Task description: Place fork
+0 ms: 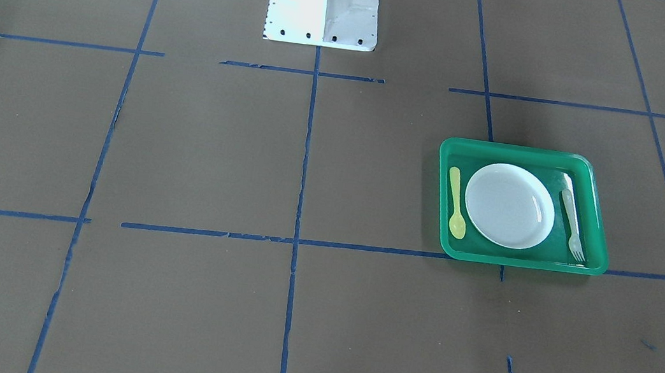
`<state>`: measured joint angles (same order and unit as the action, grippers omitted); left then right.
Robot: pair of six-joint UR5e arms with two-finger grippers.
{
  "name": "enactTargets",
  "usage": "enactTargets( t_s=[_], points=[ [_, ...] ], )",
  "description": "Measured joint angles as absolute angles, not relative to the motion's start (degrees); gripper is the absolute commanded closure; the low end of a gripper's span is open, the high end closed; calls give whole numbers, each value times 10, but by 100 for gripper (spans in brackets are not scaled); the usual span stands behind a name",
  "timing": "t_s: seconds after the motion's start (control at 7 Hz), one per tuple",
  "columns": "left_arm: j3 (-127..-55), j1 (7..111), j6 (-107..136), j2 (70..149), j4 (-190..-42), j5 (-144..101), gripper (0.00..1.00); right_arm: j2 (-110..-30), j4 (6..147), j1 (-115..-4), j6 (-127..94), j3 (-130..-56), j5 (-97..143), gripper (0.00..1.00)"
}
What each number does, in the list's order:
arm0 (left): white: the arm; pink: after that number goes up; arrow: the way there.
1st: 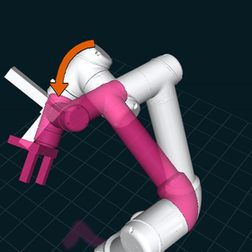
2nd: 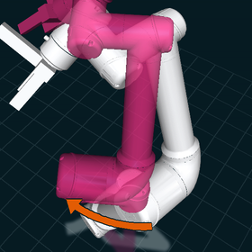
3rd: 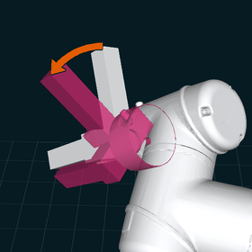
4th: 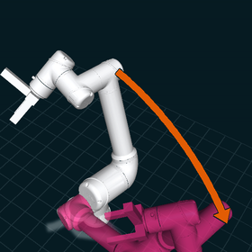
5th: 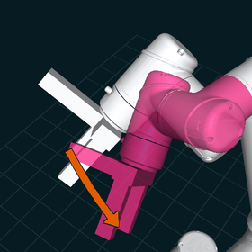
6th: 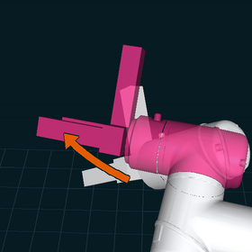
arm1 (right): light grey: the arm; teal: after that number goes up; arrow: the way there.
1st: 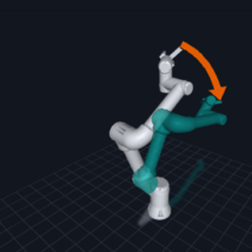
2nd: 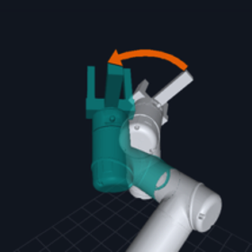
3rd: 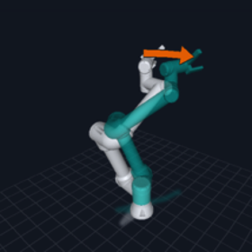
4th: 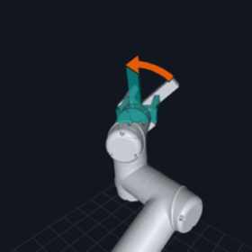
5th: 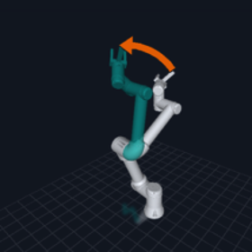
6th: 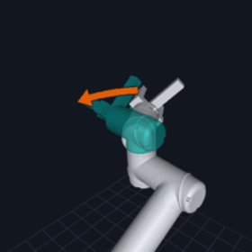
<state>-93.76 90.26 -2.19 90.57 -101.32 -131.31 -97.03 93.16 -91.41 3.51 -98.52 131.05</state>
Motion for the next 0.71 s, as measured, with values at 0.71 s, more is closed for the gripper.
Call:
enactTargets(
  t_s=[0.71],
  points=[
    [-945, 902, -25, 907, -1004, -1314, 0, -970, 932, -914, 35, -985, 1310, 0]
  ],
)
